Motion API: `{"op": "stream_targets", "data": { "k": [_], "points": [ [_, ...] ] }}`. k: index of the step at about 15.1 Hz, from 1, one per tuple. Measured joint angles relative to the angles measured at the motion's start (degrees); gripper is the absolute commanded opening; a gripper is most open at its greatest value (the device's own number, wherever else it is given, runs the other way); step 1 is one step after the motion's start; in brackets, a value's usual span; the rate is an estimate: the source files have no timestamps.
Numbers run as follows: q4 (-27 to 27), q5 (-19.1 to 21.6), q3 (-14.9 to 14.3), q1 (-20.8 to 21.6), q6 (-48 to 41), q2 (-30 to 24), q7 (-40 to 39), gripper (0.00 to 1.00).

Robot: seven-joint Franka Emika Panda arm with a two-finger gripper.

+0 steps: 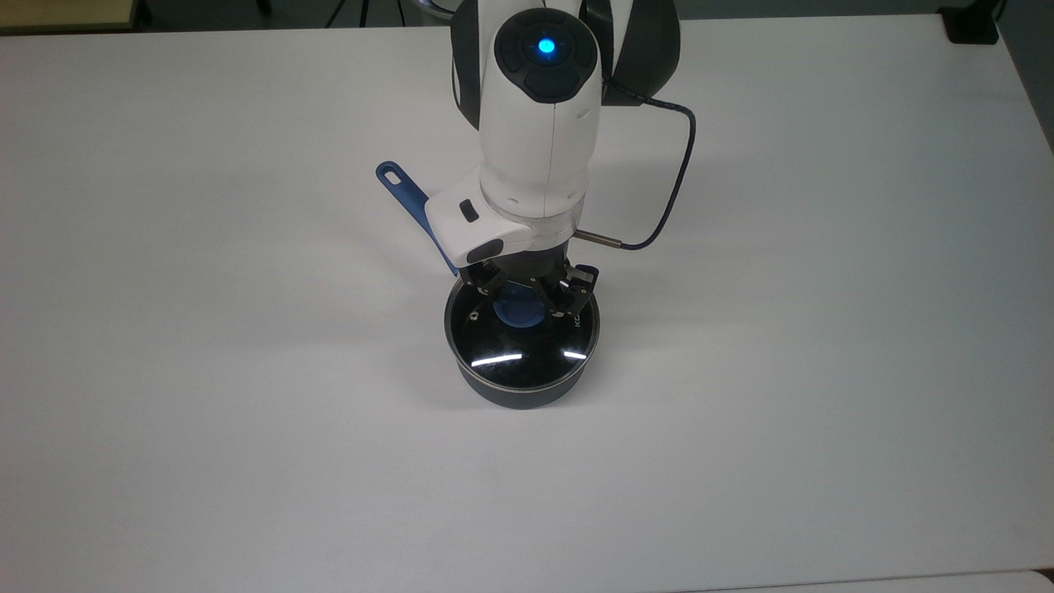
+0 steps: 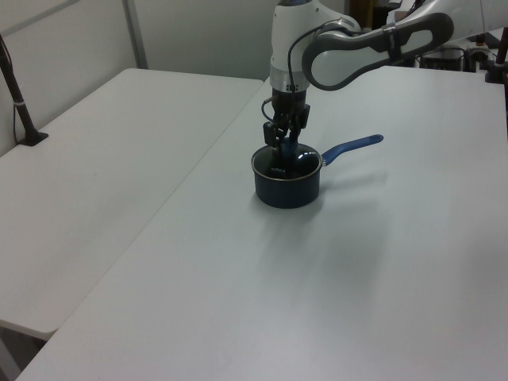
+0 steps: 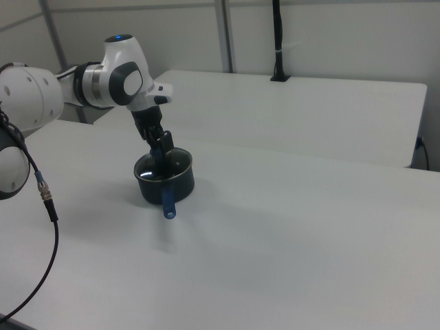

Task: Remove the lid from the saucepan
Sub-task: 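Lift the glass lid up off the saucepan rim, then carry the lid beside the saucepan and lower it onto the table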

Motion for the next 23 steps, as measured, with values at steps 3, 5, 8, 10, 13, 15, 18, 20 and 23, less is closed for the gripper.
{"op": "stream_targets", "data": {
  "k": [3, 5, 8, 10, 13, 15, 18, 20, 23],
  "points": [
    [0.35, 0.01, -0.69, -0.01, 0.0, -0.45, -0.08, 0.34],
    [1.0, 0.22, -1.47, -0.13, -0.24, -1.5, -0.48, 0.34],
    [1.6, 1.33, -2.21, -1.2, -4.0, -5.63, -2.41, 0.35],
    [1.57, 1.83, -2.34, -1.83, -5.96, -8.14, -4.38, 0.35],
    [-0.07, 2.02, -2.3, -1.46, -6.7, -10.98, -5.63, 0.35],
    [-3.03, 2.08, -2.15, -0.25, -6.71, -12.9, -5.92, 0.35],
    [-9.44, 2.11, -1.94, 4.69, -6.71, -16.36, -5.97, 0.35],
    [-12.58, 2.11, -1.83, 7.29, -6.71, -17.81, -5.95, 0.35],
    [-17.41, 2.1, -1.49, 10.68, -4.55, -18.66, -4.94, 0.35]
  ]
}}
